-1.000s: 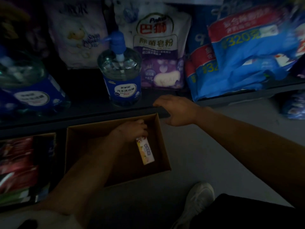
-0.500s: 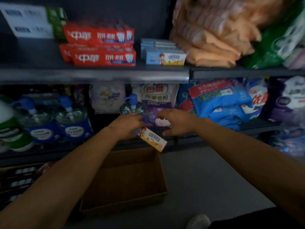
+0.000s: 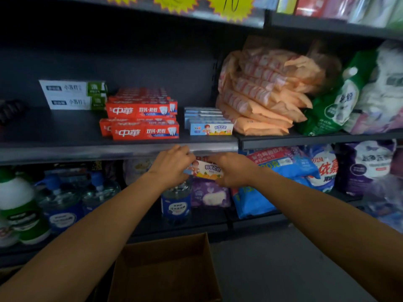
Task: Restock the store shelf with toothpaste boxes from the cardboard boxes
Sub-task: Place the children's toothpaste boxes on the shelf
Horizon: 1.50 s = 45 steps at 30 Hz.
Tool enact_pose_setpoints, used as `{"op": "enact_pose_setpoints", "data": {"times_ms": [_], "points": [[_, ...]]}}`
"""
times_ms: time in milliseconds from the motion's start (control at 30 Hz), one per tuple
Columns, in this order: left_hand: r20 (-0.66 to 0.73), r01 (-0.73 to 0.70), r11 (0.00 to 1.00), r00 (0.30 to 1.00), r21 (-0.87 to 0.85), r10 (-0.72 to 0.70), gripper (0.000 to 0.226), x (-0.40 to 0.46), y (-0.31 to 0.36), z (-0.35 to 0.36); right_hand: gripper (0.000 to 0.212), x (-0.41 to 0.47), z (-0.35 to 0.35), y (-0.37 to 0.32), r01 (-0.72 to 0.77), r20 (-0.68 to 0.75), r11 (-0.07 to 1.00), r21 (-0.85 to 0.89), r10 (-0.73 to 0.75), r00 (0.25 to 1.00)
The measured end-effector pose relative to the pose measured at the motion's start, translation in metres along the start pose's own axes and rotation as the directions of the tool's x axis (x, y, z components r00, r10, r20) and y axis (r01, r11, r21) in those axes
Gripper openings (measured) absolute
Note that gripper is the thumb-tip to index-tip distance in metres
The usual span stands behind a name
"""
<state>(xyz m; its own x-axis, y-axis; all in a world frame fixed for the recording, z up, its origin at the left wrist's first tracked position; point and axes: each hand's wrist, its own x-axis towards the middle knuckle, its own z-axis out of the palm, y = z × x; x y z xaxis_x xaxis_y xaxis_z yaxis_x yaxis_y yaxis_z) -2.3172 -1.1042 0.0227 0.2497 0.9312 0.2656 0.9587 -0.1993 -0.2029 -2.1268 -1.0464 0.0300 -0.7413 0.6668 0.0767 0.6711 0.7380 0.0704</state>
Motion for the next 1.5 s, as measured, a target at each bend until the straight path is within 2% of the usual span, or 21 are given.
{"op": "enact_pose_setpoints", "data": {"times_ms": [167,233,400,500,633,733,833,933,1133,1500], "points": [[-0.015,0.019,0.987,1.000,-0.159,-0.022,0.050,0.010,-0.010,-0.016,0.059,0.006,-0.016,0.014,0.022,-0.074,0.994,-0.107,-0.030,0.997],[-0.004,0.044,0.961,0.999,-0.274,-0.047,0.048,0.016,-0.016,-0.027,0.058,0.008,-0.023,0.021,0.030,-0.102,0.991,-0.127,-0.044,0.994],[0.135,0.152,0.857,0.986,-0.493,-0.097,0.035,0.049,-0.037,-0.055,0.060,0.011,-0.042,0.039,0.046,-0.209,0.984,-0.173,-0.083,0.974],[0.212,0.206,0.810,0.972,-0.550,-0.104,0.035,0.071,-0.046,-0.067,0.059,0.015,-0.052,0.049,0.056,-0.260,0.979,-0.194,-0.107,0.960],[0.166,0.197,0.835,0.978,-0.514,-0.129,0.028,0.096,-0.050,-0.076,0.054,0.028,-0.066,0.065,0.051,-0.254,0.977,-0.208,-0.105,0.962],[0.076,0.184,0.875,0.983,-0.448,-0.168,0.029,0.112,-0.050,-0.075,0.052,0.042,-0.081,0.078,0.007,-0.251,0.995,-0.100,-0.033,0.967],[0.032,0.192,0.888,0.980,-0.419,-0.197,0.031,0.124,-0.049,-0.069,0.036,0.060,-0.090,0.094,-0.042,-0.235,0.998,-0.053,0.028,0.972],[0.040,0.205,0.885,0.977,-0.418,-0.208,0.034,0.136,-0.047,-0.057,0.029,0.077,-0.087,0.107,-0.070,-0.194,0.995,-0.068,0.056,0.979],[0.084,0.231,0.909,0.973,-0.346,-0.216,0.039,0.150,-0.048,-0.033,0.036,0.099,-0.067,0.117,-0.074,-0.097,0.994,-0.079,0.067,0.993],[0.096,0.214,0.947,0.976,-0.241,-0.196,0.032,0.153,-0.043,-0.017,0.037,0.112,-0.054,0.121,-0.045,-0.077,0.993,-0.110,0.037,0.996]]}}
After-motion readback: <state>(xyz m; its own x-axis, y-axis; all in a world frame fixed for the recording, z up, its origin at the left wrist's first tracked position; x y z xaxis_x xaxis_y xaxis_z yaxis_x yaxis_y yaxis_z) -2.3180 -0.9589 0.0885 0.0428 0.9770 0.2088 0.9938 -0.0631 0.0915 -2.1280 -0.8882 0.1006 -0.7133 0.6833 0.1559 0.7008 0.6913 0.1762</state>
